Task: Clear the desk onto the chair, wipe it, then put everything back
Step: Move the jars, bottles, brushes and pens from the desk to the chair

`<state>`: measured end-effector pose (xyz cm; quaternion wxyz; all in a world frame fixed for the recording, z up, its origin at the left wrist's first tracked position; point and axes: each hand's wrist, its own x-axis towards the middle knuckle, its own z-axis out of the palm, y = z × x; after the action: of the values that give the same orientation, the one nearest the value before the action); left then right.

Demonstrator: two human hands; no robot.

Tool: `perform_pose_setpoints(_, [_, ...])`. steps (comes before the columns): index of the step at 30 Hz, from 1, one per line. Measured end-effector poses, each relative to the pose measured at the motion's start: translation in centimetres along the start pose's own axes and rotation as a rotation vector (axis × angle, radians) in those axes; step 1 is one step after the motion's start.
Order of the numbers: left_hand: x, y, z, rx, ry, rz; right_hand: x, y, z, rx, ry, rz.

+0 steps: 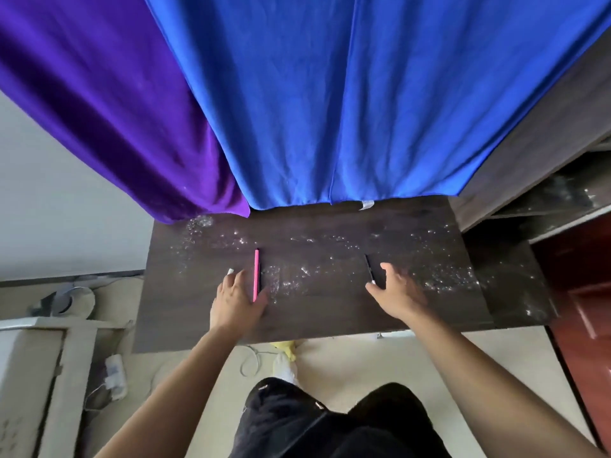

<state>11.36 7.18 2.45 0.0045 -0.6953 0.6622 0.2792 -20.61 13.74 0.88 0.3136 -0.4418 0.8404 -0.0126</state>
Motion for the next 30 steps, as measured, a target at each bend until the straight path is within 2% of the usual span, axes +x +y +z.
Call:
perform_pose_setpoints(5, [3.2, -1.4, 2.3, 0.047, -0.092, -0.08, 0.1, -0.5, 2.6, 0.02, -0.004, 0.115])
perform_pose_setpoints(8, [3.8, -1.3, 3.6, 0.045, -0.052, -0.144, 0.4, -0.5, 3.5, -0.024, 0.055, 0.122])
perform_pose_setpoints(11, [4.3, -0.5, 4.5, -0.045, 0.015, -0.188, 1.4, -0.3, 3.9, 0.056, 0.106, 0.087])
perform_pose_setpoints(15, [4.4, 0.6, 5.5, -0.116, 0.076, -0.169, 2.6, 0.2, 4.0, 0.148, 0.078, 0.053])
perform_pose_setpoints(19, [4.3, 1.3, 5.8, -0.148, 0.058, -0.167, 2.7, 1.0, 4.0, 0.141, 0.029, 0.03])
perform_pose_setpoints(23, [4.1, 2.8, 5.1, -0.318, 0.042, -0.203, 2.3, 1.3, 3.4, 0.156, 0.009, -0.015])
perform_pose_setpoints(27, [3.1, 5.8, 2.9, -0.505, 0.085, -0.195, 1.5, 0.8, 0.9, 0.257, 0.087, -0.035])
perform_pose_setpoints(30, [2.4, 9.0, 0.3, -0.597, 0.125, -0.112, 0.9, 0.4, -2.1, 0.328, 0.178, -0.101])
